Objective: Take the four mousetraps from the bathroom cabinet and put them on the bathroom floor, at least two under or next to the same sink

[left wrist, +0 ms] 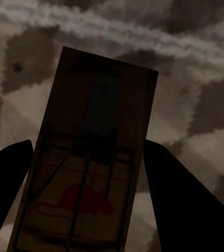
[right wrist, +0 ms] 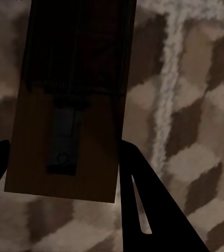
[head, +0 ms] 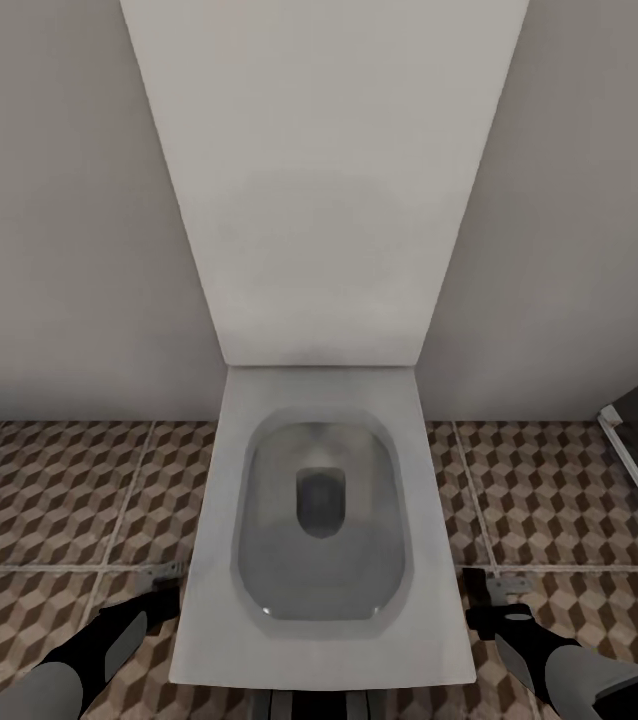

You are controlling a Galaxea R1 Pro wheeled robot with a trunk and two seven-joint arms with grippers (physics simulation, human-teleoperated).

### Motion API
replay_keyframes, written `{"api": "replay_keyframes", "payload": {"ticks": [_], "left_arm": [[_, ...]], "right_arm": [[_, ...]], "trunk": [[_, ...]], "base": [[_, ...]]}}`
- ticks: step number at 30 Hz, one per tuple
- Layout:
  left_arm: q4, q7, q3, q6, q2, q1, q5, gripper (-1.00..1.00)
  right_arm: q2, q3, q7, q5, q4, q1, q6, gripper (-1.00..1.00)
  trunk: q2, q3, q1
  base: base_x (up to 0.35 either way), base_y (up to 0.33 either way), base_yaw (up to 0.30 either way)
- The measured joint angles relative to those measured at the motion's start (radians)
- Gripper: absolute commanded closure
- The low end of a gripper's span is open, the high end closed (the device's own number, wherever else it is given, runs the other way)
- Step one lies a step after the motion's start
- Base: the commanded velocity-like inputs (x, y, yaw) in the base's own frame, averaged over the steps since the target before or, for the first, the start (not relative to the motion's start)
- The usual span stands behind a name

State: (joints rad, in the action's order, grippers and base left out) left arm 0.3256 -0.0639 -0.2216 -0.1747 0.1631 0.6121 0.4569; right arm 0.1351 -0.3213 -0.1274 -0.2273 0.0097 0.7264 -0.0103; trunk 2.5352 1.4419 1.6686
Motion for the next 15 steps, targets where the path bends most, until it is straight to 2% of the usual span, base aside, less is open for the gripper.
{"api": "replay_keyframes", "payload": {"ticks": [7,15], "left_arm": [[0.0,0.0,0.0,0.0,0.0,0.0,0.0,1.0],[0.0,0.0,0.0,0.0,0.0,0.0,0.0,1.0]], "right_arm": [[-0.001,0.0,0.0,0.001,0.0,0.0,-0.002,1.0],[-0.015,0.0,-0.002,0.0,0.001,0.0,-0.056,1.0]], "trunk": [[0.0,0.0,0.0],[0.0,0.0,0.0]], "base": [[0.0,0.0,0.0],[0.0,0.0,0.0]]}}
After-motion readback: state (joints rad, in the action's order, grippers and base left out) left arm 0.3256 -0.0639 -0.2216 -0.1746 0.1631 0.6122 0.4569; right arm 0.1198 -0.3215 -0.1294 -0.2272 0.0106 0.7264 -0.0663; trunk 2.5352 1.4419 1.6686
